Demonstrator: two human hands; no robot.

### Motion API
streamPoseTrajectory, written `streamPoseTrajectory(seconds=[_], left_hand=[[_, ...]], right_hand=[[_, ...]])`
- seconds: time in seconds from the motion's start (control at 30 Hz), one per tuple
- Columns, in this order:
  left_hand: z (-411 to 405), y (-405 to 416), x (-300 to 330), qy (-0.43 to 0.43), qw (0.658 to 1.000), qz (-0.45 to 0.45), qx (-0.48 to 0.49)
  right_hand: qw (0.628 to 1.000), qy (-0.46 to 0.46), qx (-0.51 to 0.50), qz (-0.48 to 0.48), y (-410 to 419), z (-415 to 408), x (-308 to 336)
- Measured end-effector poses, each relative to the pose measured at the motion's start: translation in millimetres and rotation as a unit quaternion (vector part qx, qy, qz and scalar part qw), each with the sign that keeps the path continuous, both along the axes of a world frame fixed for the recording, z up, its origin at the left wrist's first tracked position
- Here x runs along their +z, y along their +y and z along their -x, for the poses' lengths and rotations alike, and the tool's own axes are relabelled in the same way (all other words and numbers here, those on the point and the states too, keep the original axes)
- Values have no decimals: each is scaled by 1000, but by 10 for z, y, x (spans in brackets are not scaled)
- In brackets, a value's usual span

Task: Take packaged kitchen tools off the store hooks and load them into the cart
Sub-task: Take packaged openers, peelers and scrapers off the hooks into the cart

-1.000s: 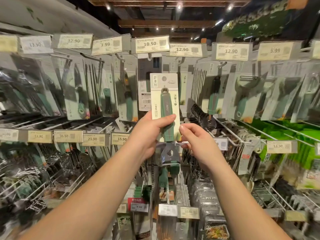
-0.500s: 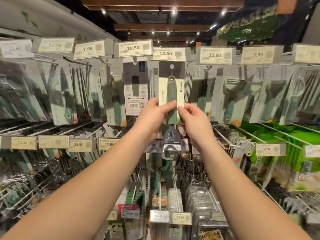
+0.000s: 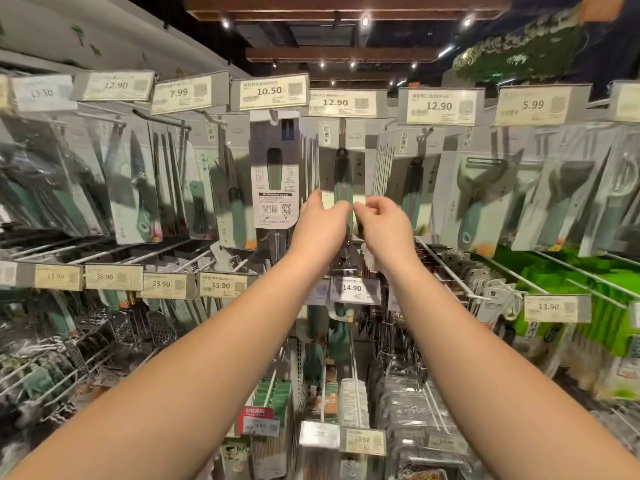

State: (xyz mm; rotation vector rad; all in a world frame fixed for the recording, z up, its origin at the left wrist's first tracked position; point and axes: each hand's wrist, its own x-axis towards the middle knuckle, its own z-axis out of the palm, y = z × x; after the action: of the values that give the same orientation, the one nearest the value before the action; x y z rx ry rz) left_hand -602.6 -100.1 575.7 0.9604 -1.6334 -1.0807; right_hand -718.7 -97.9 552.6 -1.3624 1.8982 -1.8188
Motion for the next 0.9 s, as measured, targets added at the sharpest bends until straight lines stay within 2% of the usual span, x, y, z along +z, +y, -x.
streamPoseTrajectory(seconds=[0.13,0.33,0.67,0.9], left_hand=[[151,-137,65,12,999,-49,14],[321,-288,155,86,988,-125,15],[451,-428,250,180,961,-212,6],[448,-423,258,163,963,-213,12]], right_hand=[[999,4,-38,1,-164,14,33],[993,32,-107,-26,-516,62,26],[990,-103,-90,-31,-744,68,57],[987,-146,-54,-42,-738,87,70]])
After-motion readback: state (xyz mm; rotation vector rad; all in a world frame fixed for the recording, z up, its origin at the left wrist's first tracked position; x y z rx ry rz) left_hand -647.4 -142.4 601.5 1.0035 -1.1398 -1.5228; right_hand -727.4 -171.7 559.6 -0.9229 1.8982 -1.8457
